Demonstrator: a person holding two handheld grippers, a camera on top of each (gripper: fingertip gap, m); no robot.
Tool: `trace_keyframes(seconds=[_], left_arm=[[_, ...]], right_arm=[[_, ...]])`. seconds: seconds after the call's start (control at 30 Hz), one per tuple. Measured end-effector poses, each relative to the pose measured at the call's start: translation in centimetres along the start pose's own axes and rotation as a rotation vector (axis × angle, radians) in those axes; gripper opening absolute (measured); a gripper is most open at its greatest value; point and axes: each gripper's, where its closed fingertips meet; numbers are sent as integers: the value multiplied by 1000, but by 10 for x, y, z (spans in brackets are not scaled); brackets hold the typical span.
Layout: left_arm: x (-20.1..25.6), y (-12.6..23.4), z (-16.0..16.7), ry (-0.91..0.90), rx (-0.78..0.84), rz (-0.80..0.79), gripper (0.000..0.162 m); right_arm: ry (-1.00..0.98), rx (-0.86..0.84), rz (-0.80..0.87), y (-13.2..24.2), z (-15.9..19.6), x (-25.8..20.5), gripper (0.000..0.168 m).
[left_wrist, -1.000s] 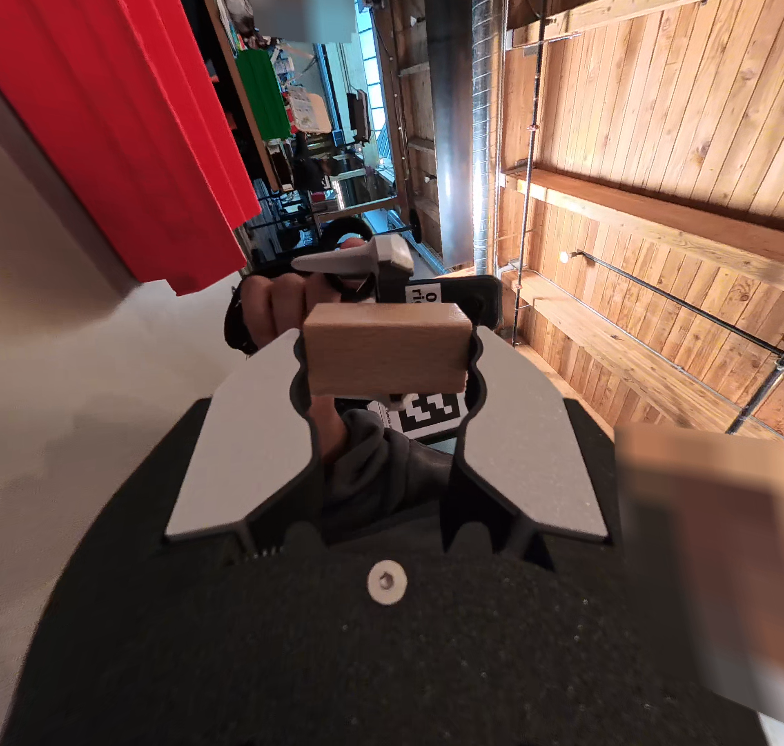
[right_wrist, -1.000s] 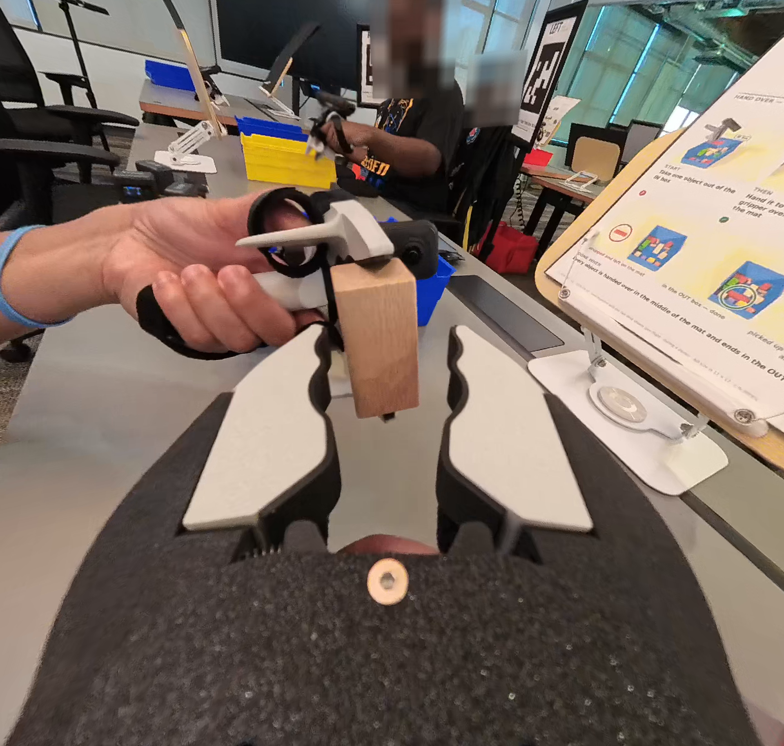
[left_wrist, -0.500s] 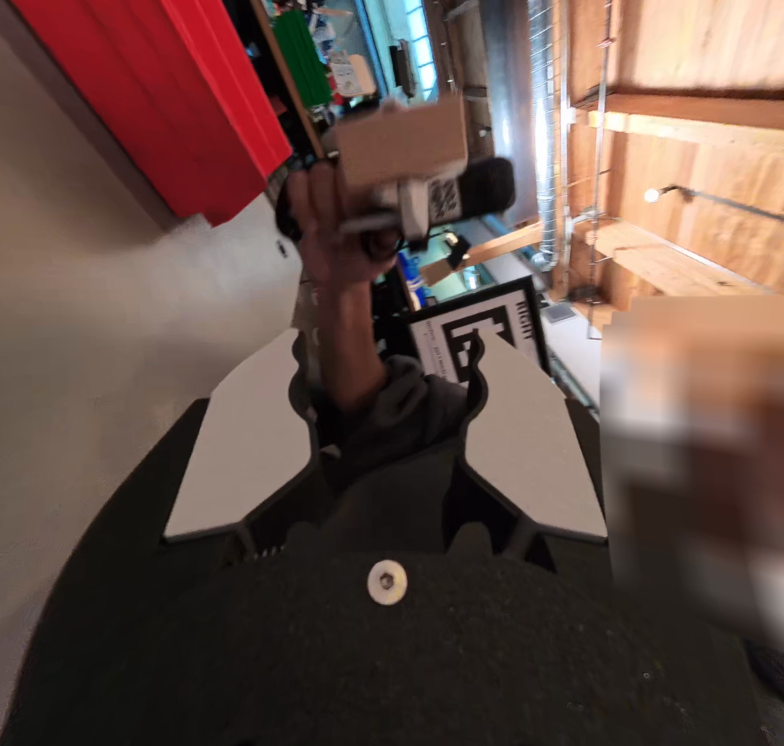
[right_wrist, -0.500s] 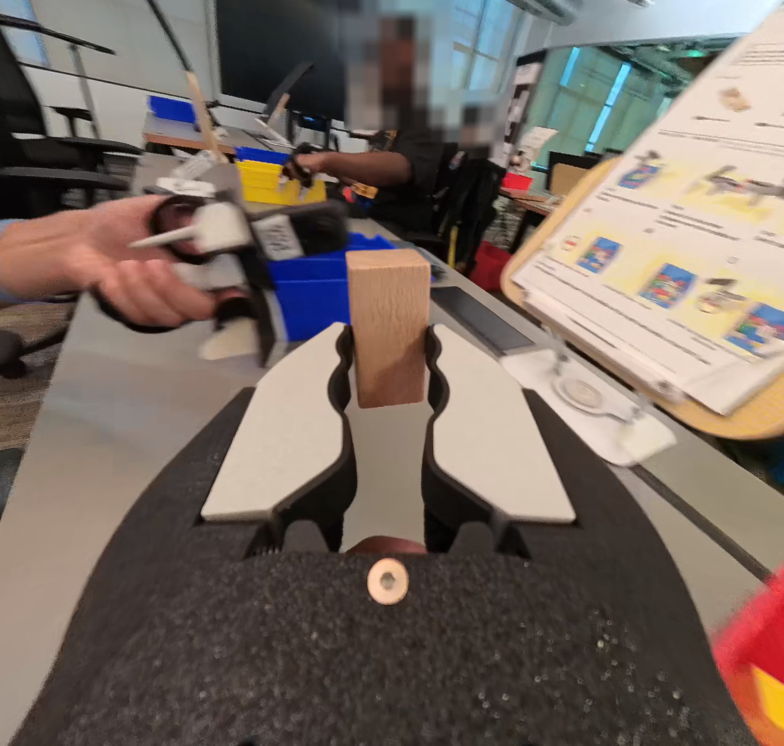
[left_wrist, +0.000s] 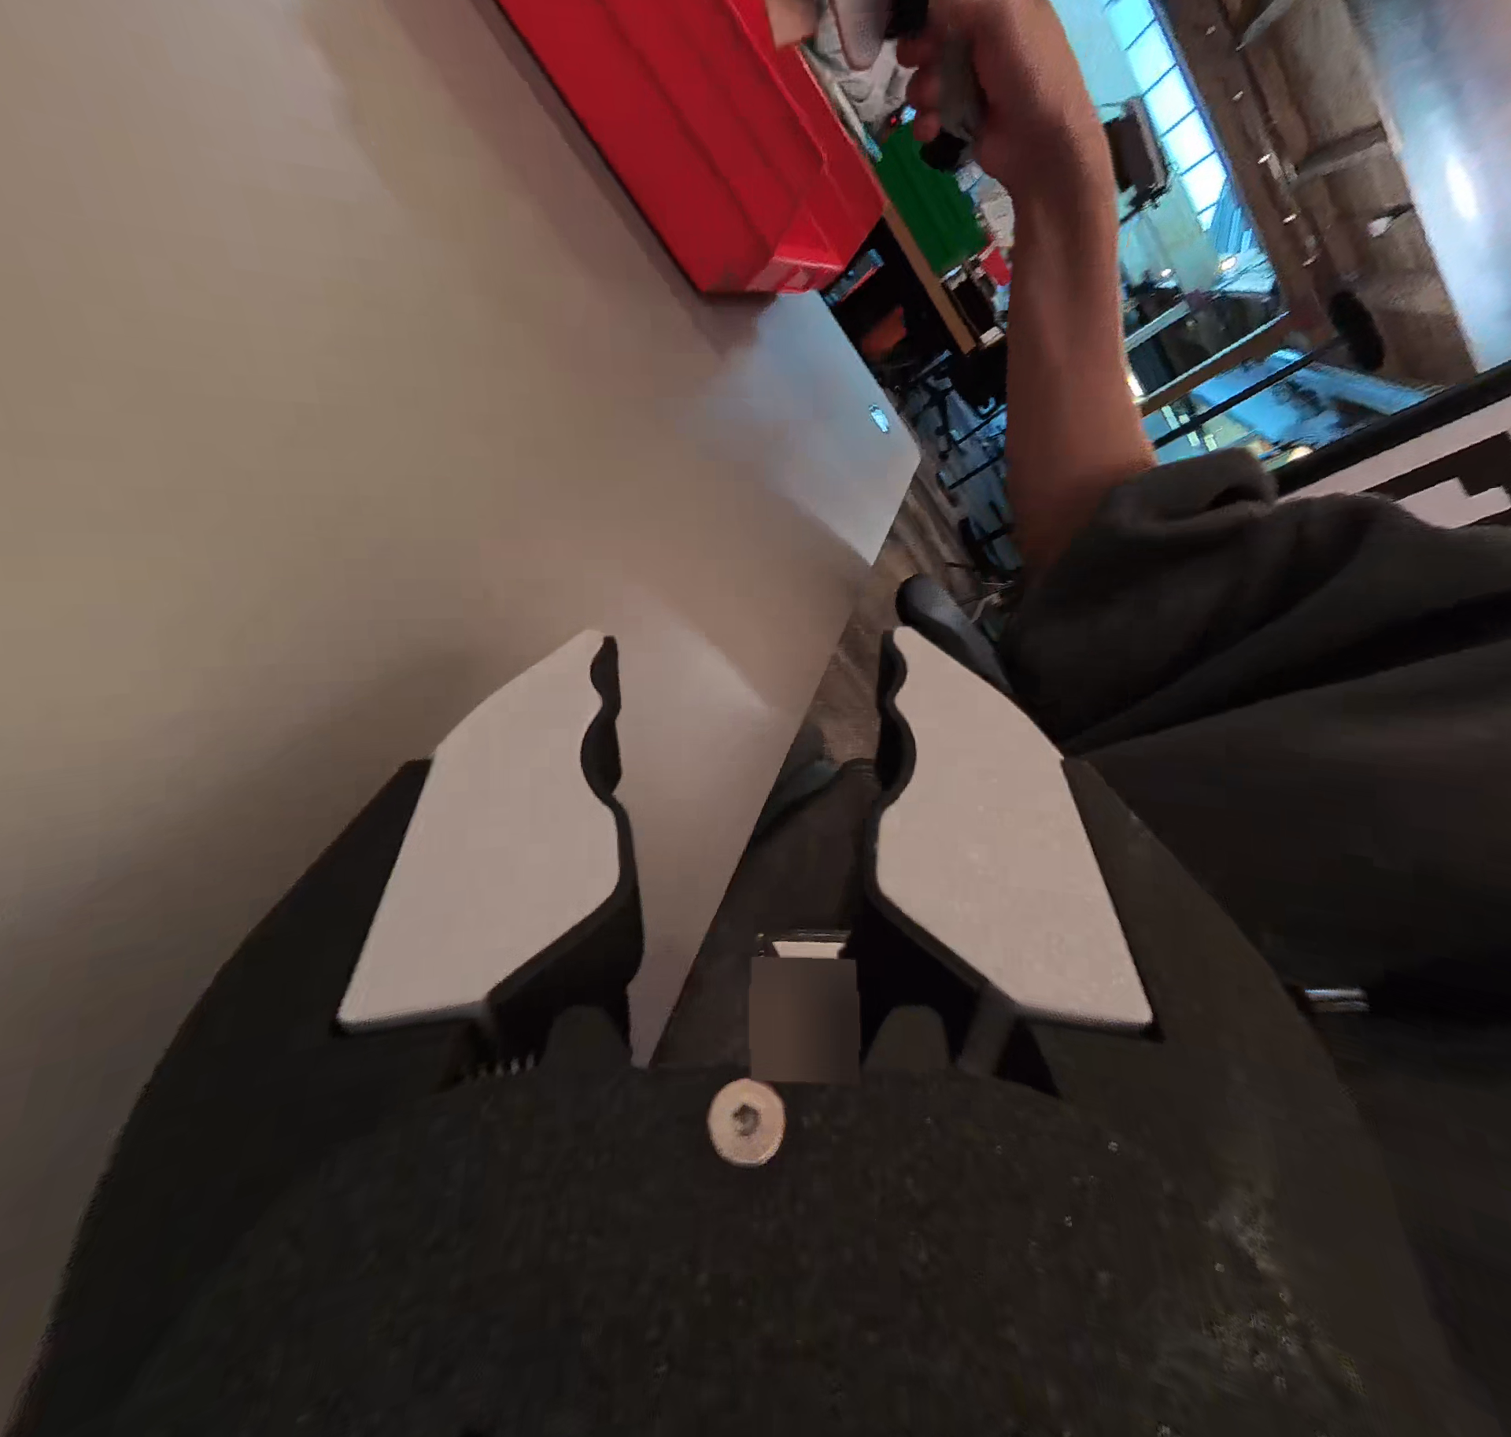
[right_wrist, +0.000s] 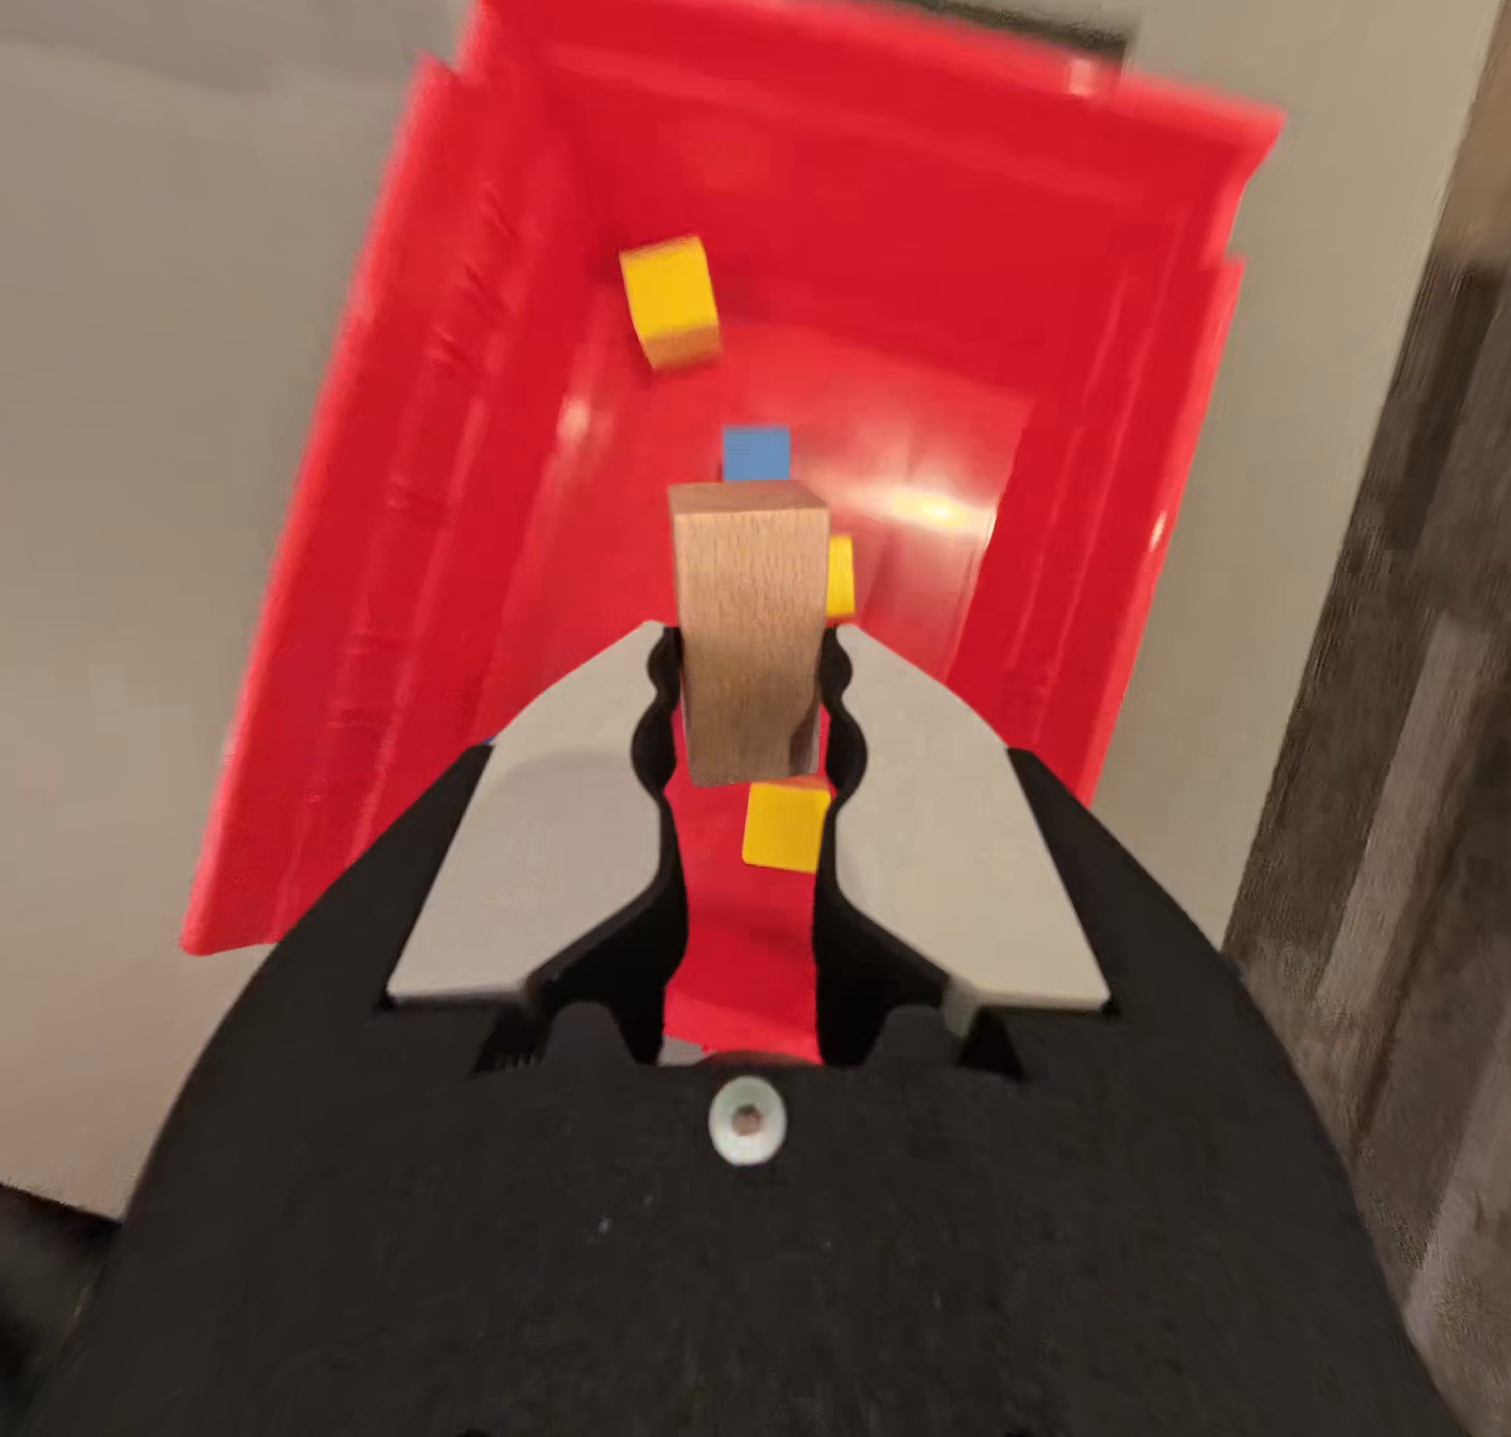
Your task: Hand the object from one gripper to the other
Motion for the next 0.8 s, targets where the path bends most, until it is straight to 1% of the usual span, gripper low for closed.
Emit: trace_keyframes(seconds=[0.07,0.17,0.3,0.37,0.47,0.57,0.8], left_arm=[[-4,-1,3,-8,-9,-18,60],[-4,-1,9,33,-29,5,60],[-4,4,8,23,-18,0,60],[-8,5,8,5,-24,-22,60],[-9,5,6,3,-29,-22,59],[-6,4,7,11,-40,-2,59],[-7,1,12,-6,-71,-16,60]], right_arm=[[-86,-118,52,-18,19,14,33],[-219,-248,122,-37,47,28,33],[-238,-362,199,-48,66,35,33],[-244,-402,194,-52,70,32,33],[-241,-425,216,-59,71,35,33],[-285,-437,205,-66,77,38,33],[-324,-424,265,-64,78,43,33]])
Point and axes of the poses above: each gripper's, where its closed fingertips meet, y back along the fingers, z out of its underside, x = y × z across the jaws, and after that the axes turned 10 degrees about -z, right-handed
